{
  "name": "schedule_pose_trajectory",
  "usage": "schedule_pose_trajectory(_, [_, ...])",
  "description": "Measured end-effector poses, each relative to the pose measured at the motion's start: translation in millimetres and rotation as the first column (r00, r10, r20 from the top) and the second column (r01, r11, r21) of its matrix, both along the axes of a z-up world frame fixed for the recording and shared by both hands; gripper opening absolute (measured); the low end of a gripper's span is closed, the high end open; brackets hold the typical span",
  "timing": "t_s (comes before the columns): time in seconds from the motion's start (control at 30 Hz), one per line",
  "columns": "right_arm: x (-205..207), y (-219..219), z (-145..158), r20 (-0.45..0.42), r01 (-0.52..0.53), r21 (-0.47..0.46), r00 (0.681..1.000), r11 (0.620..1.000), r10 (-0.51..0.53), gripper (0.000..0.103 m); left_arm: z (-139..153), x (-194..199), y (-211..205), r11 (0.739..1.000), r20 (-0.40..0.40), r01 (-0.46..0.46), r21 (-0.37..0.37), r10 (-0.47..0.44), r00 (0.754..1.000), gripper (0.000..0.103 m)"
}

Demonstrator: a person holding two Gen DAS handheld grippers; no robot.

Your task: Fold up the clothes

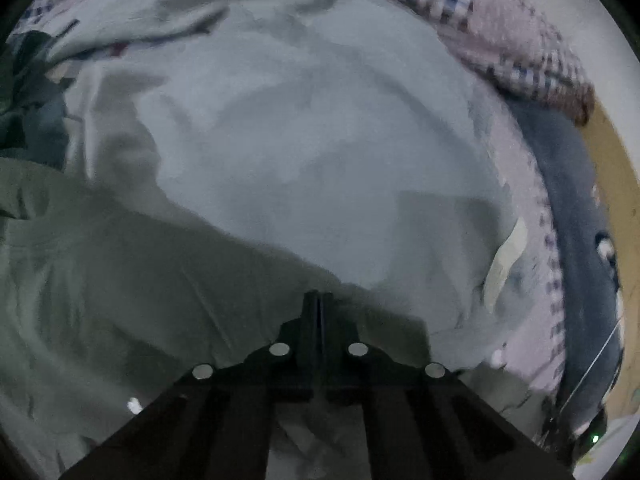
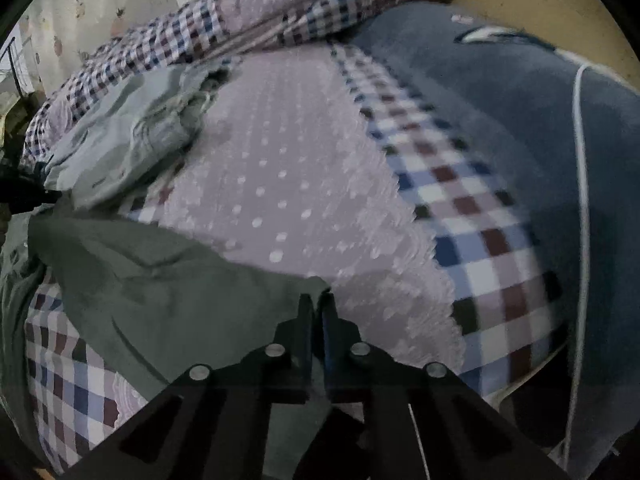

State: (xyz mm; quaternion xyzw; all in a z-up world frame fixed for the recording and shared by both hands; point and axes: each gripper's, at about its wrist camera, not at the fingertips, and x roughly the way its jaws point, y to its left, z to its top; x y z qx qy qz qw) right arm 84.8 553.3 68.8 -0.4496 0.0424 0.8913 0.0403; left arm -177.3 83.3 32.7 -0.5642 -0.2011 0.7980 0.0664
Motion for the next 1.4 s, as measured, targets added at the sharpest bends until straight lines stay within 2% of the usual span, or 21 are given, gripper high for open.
schedule_pose_trajectory(0.13, [2.5,15.1,20.7,-0.080,0.059,0.006,0.995,0.998,-0.058,0.001,31.1,-4.0,-1.9,0.999,-0.117,-0.021,0.027,0.024,0.993,0.000])
schedule_pose_trajectory(0.23, [-2.3,25.0,29.4,-0.108,0.093,0.005,0.990,0.996,-0.092,0.001,46.1,-11.0,-1.6,0.999,-0.168,-0.040,0.019,0.042,0.985,0.000])
schedule_pose_trajectory(0.33, [-13.6,30.1,32.6,-0.107,0.105,0.017,0.989,0.994,-0.103,0.001,56.3,-20.0,-6.6,0.997,-0.223,-0.058,0.057,0.069,0.972,0.000])
schedule_pose_trajectory(0.53, [-46.5,41.5,25.2,-0.058,0.158,0.080,0.986,0.984,-0.154,0.001,58.4,-44.9,-5.3,0.994,-0.275,-0.089,0.069,0.105,0.956,0.000])
schedule_pose_trajectory(0.63, [-60.8,48.3,9.6,-0.011,0.214,0.114,0.977,0.970,-0.214,0.002,54.5,-49.4,0.4,0.996,-0.324,-0.093,0.017,0.093,0.941,0.000])
schedule_pose_trajectory(0.7, [-71.2,52.4,-8.9,0.078,0.231,0.122,0.967,0.965,-0.242,0.004,43.7,-56.1,-2.1,0.997,-0.268,-0.073,0.013,0.074,0.961,0.000])
schedule_pose_trajectory(0.73, [-70.7,52.1,-9.8,0.087,0.243,0.132,0.963,0.961,-0.256,0.012,41.5,-54.5,-5.4,0.998,-0.254,-0.061,0.016,0.063,0.965,0.001])
schedule_pose_trajectory(0.8, [-69.5,51.4,-11.7,0.104,0.266,0.153,0.953,0.952,-0.283,0.018,42.1,-43.4,-17.6,0.999,-0.257,-0.029,0.027,0.034,0.966,0.020])
schedule_pose_trajectory(0.83, [-68.9,51.0,-12.6,0.113,0.277,0.164,0.948,0.947,-0.297,0.033,44.6,-33.9,-29.3,0.999,-0.269,-0.022,0.043,0.033,0.963,0.046])
schedule_pose_trajectory(0.87, [-66.5,49.2,-8.4,0.104,0.285,0.175,0.947,0.943,-0.305,0.047,47.2,-22.9,-42.9,0.998,-0.285,-0.020,0.061,0.037,0.958,0.065])
schedule_pose_trajectory(0.97, [-56.9,35.0,19.1,0.027,0.269,0.180,0.960,0.946,-0.278,0.053,58.7,21.1,-92.7,0.996,-0.356,-0.032,0.080,0.059,0.932,0.073])
schedule_pose_trajectory(1.1, [-60.0,-8.7,54.9,-0.053,0.153,0.135,0.988,0.979,-0.147,0.054,71.9,88.0,-165.0,0.995,-0.447,-0.083,0.058,0.100,0.889,0.080])
schedule_pose_trajectory(1.17, [-65.3,-38.8,69.0,-0.083,0.082,0.120,0.994,0.989,-0.073,0.055,76.1,119.1,-208.3,0.987,-0.487,-0.156,0.043,0.157,0.859,0.081])
schedule_pose_trajectory(1.23, [-71.3,-76.0,81.4,-0.114,0.002,0.108,0.993,0.994,0.010,0.055,79.2,146.2,-253.6,0.966,-0.527,-0.258,0.027,0.233,0.817,0.082])
schedule_pose_trajectory(1.3, [-79.3,-114.9,93.0,-0.137,-0.076,0.108,0.986,0.991,0.091,0.056,81.2,165.3,-304.2,0.925,-0.552,-0.379,0.015,0.323,0.768,0.082])
schedule_pose_trajectory(1.4, [-88.8,-173.7,107.9,-0.159,-0.176,0.118,0.968,0.977,0.193,0.060,85.8,166.0,-359.1,0.883,-0.568,-0.468,-0.030,0.370,0.735,0.082])
